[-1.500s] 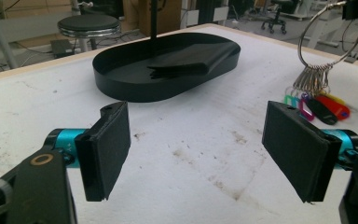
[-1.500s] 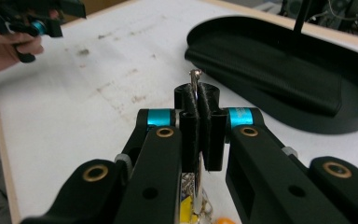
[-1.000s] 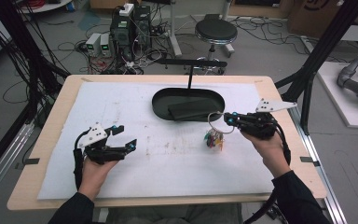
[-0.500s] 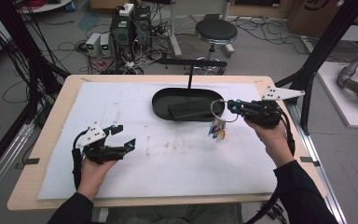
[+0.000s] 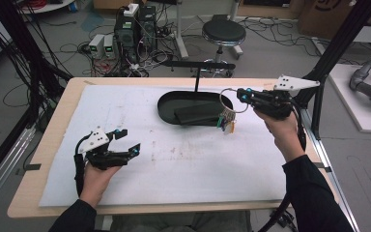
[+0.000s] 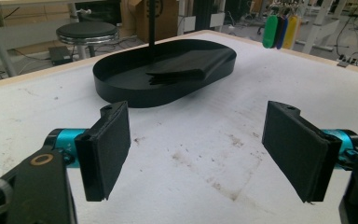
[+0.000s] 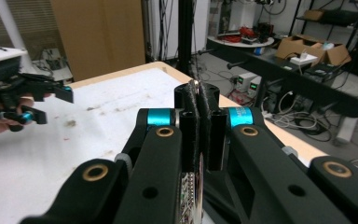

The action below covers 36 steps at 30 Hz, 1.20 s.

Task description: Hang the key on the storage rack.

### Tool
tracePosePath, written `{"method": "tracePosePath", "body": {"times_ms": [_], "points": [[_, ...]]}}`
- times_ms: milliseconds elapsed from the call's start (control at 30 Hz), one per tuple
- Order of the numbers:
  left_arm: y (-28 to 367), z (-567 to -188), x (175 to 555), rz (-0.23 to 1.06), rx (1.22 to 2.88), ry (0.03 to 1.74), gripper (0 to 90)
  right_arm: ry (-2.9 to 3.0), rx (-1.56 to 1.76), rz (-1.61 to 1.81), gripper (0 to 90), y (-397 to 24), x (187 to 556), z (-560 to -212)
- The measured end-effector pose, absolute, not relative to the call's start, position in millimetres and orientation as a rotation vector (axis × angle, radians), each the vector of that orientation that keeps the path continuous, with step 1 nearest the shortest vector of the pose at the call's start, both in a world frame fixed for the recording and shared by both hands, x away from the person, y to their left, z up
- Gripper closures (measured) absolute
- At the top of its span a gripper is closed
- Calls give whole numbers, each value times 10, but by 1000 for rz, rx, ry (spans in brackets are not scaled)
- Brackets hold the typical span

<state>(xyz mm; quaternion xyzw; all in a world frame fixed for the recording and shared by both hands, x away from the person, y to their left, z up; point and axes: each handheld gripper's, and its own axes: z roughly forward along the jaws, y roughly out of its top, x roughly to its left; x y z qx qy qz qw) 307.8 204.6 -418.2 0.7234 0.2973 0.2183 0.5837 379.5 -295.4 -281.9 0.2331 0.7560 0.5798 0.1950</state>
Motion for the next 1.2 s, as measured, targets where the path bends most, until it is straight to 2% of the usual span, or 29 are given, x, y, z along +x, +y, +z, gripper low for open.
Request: {"method": "tracePosePath", "body": {"times_ms": [500,1200], "points": [[2105,-4170,3054,522,1672,707,237,2063,682,1635,882,-2940,4137,-2751],[2194,-4201,3002,527,1664,726,237,2052,780,1533,882,-2849,4770,-2903]]}}
